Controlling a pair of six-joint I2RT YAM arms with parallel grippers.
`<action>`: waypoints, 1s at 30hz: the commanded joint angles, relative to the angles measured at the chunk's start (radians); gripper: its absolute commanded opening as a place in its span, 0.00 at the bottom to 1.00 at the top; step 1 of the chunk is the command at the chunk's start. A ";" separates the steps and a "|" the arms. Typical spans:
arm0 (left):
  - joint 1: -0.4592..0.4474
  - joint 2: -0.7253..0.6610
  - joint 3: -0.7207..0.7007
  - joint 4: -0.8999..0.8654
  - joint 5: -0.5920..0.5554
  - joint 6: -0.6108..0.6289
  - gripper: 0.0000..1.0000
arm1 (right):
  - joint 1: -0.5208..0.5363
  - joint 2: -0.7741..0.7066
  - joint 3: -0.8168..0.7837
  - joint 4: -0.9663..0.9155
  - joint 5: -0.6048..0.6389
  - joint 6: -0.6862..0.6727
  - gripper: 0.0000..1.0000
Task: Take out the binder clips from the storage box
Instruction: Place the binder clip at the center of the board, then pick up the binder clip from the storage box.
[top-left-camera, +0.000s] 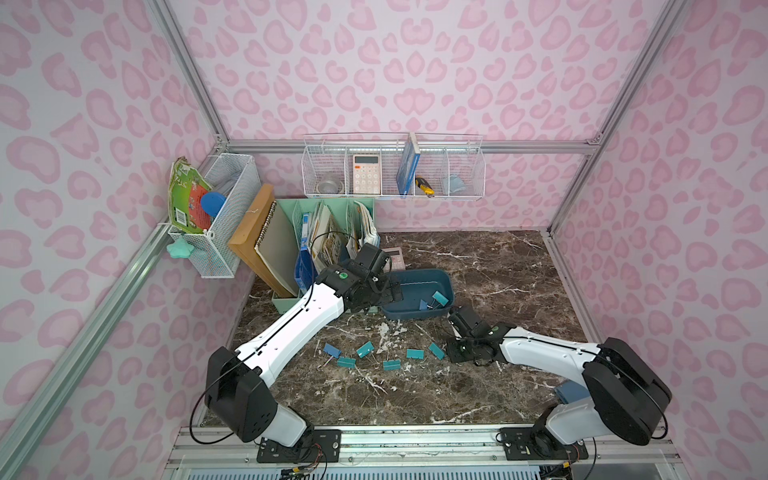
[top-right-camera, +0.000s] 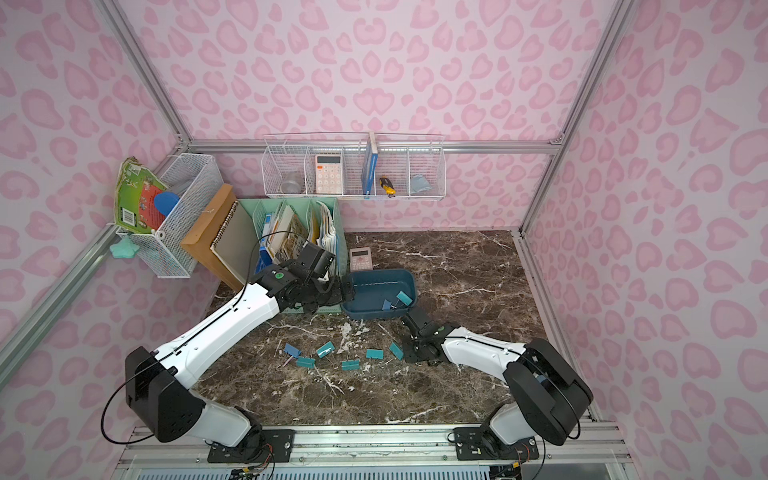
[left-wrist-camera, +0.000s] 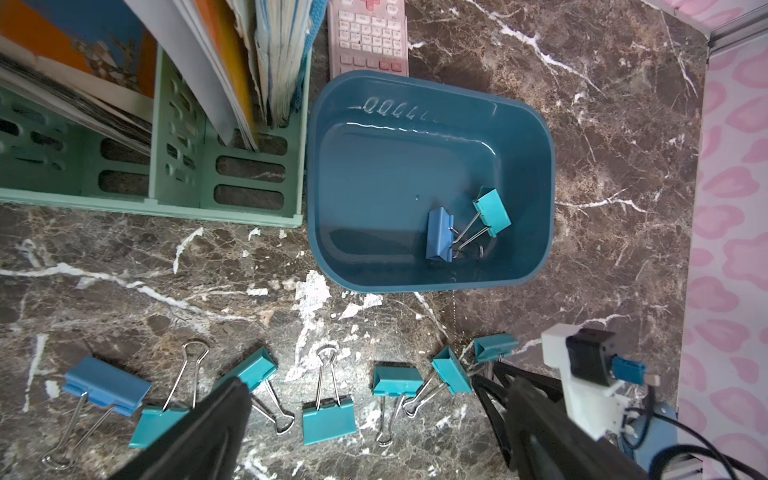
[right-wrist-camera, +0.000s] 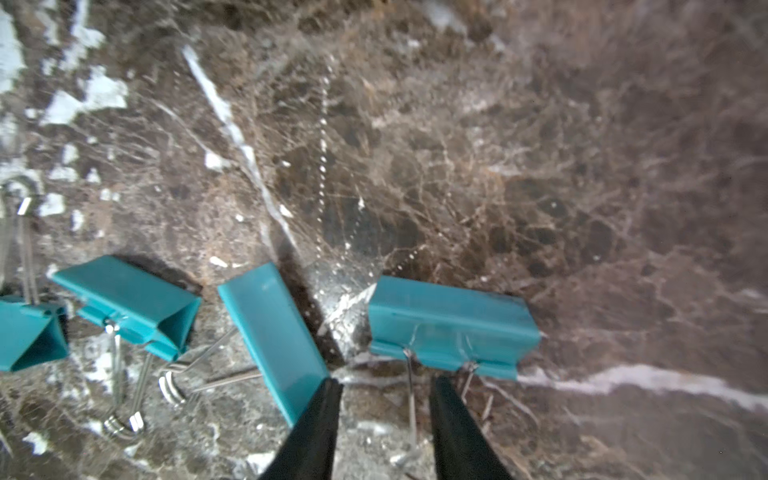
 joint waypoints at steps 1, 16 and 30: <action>-0.001 0.031 0.021 0.017 0.036 0.018 0.98 | -0.020 -0.027 0.049 -0.039 0.021 -0.016 0.45; 0.003 0.391 0.291 0.072 0.194 0.142 0.68 | -0.179 -0.062 0.276 -0.114 0.076 -0.048 1.00; 0.013 0.777 0.621 -0.018 0.350 0.302 0.62 | -0.256 -0.051 0.292 -0.096 0.041 -0.041 1.00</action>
